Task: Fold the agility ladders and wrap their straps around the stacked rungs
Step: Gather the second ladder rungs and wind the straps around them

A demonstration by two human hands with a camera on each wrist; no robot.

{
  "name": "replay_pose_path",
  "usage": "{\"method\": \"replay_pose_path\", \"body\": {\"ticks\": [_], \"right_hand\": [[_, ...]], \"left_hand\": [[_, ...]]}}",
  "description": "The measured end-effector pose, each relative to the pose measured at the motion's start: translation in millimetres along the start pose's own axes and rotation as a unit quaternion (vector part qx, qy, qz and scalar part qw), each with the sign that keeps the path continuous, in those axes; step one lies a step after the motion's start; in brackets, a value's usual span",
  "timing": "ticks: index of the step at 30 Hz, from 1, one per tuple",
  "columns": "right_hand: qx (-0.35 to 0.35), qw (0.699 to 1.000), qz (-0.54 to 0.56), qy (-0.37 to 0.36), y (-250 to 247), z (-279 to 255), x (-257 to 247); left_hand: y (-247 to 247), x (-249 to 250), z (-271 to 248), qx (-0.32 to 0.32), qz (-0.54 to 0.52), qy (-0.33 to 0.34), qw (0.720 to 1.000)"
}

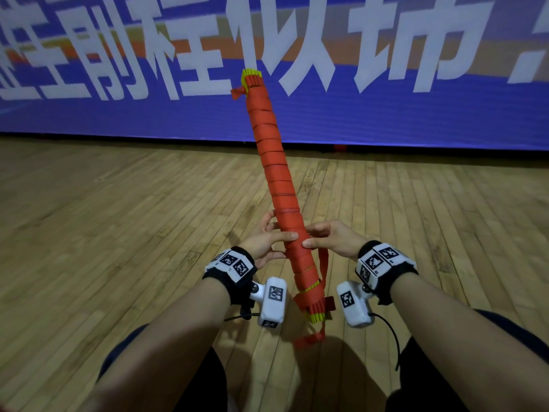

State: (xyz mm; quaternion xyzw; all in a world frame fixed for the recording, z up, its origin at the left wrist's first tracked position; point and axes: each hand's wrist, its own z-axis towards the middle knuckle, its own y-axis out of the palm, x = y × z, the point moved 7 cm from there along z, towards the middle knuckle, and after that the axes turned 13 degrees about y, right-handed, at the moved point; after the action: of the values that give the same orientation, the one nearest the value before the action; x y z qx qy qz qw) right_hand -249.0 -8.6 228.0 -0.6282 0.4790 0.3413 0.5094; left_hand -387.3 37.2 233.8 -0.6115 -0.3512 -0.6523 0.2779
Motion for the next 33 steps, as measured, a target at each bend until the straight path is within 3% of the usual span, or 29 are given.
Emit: {"method": "replay_pose_path", "body": {"ticks": [8, 15, 27, 33], "right_hand": [[0.008, 1.000, -0.009, 0.009, 1, 2, 4], [0.031, 0.999, -0.004, 0.014, 0, 4, 3], [0.029, 0.998, -0.002, 0.053, 1, 6, 7], [0.050, 0.997, -0.036, 0.038, 9, 5, 2]], "left_hand": [[-1, -5, 0, 0.006, -0.003, -0.022, 1.000], [-3, -2, 2, 0.065, 0.031, 0.008, 0.997], [3, 0, 3, 0.015, 0.021, 0.013, 1.000], [3, 4, 4, 0.049, 0.069, 0.040, 0.996]]}}
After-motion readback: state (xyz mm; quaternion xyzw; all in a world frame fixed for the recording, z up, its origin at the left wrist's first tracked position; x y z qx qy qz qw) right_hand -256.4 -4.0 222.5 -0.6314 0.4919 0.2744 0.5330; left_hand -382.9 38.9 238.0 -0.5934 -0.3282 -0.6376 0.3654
